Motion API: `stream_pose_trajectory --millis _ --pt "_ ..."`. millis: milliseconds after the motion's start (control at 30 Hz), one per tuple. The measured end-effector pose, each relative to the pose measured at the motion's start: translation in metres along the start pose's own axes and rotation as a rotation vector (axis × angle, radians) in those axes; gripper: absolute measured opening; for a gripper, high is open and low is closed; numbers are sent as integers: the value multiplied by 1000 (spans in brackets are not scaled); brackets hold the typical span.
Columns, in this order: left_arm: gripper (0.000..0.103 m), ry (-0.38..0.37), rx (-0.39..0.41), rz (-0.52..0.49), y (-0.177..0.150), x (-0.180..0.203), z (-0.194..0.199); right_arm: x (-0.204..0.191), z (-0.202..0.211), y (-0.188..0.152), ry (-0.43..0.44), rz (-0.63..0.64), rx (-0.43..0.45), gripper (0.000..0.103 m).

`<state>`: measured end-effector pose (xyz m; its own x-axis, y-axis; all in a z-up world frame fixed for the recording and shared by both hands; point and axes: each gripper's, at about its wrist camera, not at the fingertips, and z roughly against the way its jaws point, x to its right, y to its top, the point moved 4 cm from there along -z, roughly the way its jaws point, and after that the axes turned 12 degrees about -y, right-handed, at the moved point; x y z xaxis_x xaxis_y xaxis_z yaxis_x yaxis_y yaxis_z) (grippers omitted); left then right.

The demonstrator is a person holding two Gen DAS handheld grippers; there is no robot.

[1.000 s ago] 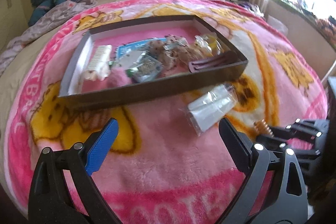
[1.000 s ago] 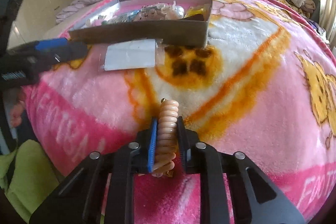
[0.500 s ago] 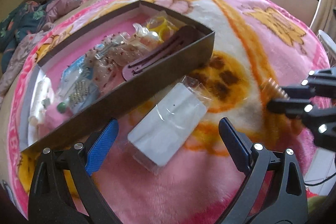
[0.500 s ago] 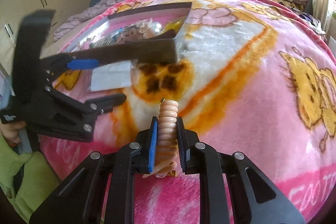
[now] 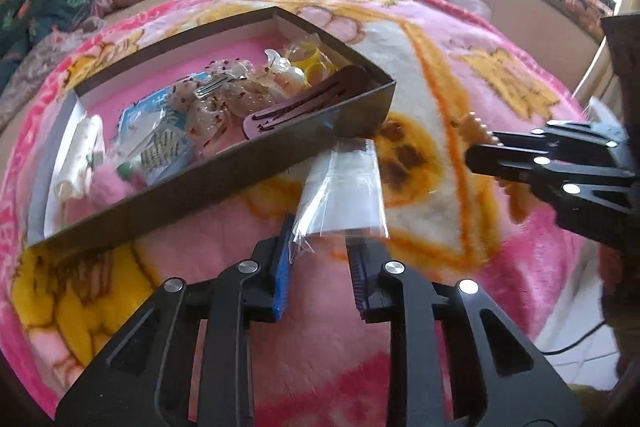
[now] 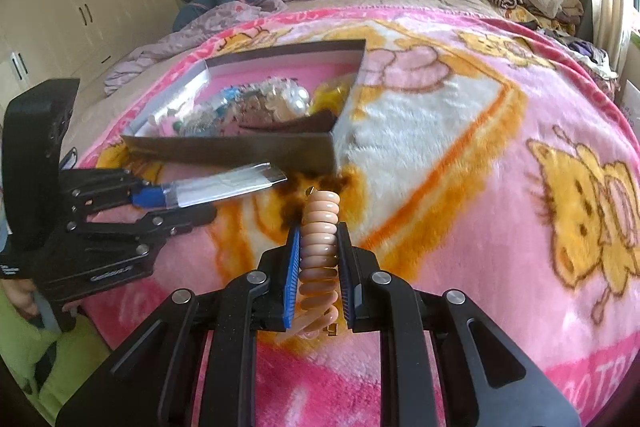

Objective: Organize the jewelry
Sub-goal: 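Grasp the clear plastic bag with the left tool while the right tool holds the spiral hair tie, then carry the spiral hair tie and clear bag into the tray and open both tools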

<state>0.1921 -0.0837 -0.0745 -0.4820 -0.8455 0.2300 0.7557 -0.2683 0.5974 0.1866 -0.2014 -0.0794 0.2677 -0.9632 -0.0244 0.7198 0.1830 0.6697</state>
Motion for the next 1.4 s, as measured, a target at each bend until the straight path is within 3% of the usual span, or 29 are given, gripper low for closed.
stream_pose_trajectory --millis 400,733,933,1400 --pt "16 2 112 64 -1 -18 57 -22 8 26 18 40 46 17" --pt "16 103 180 128 16 -64 86 -45 6 64 41 82 106 17" --pt "16 144 180 181 23 -93 83 -56 -1 89 49 108 140 17" --pt "16 167 180 264 33 -128 67 -61 -38 122 47 117 130 17"
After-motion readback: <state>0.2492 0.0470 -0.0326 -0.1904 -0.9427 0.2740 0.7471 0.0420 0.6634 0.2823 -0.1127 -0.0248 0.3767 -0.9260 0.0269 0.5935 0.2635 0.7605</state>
